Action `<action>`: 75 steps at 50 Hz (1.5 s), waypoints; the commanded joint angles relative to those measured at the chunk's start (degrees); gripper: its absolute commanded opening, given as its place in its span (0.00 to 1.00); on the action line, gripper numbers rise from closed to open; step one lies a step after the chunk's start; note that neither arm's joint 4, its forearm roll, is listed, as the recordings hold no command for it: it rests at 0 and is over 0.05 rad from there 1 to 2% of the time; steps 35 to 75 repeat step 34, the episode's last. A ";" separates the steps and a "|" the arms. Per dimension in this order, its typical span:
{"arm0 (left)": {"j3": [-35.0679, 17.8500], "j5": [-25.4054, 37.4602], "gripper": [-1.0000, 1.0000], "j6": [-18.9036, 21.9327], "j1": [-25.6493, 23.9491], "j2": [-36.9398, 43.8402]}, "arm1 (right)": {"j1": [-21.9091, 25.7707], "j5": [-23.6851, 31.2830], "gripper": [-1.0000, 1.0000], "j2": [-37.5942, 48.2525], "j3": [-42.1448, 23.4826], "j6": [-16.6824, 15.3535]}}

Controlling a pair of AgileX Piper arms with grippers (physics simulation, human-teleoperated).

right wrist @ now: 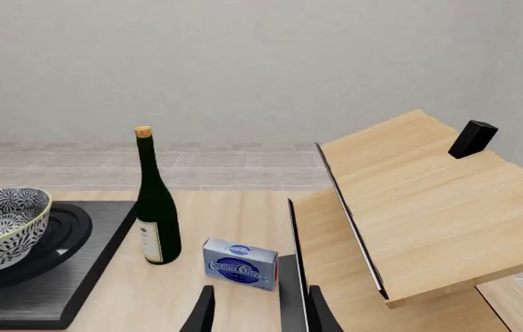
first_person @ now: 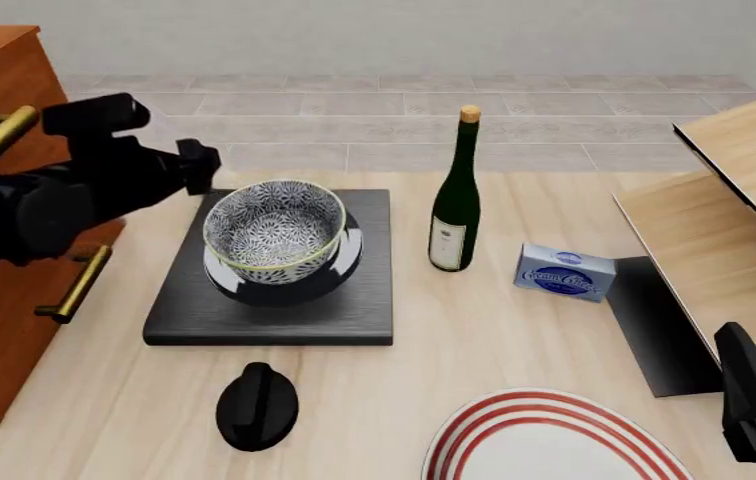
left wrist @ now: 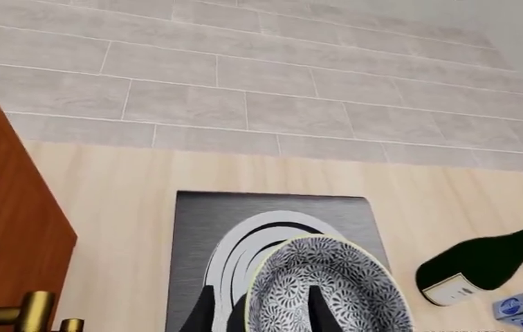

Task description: Put the bowl on the stove.

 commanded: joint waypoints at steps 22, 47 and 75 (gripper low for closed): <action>1.67 3.16 1.00 0.66 -1.79 -7.75 | 0.00 0.00 1.00 -0.01 0.00 -0.01; 1.82 4.11 1.00 0.70 -2.11 -9.74 | -0.01 0.00 1.00 0.00 0.00 0.01; 1.82 4.11 1.00 0.70 -2.11 -9.74 | -0.01 0.00 1.00 0.00 0.00 0.01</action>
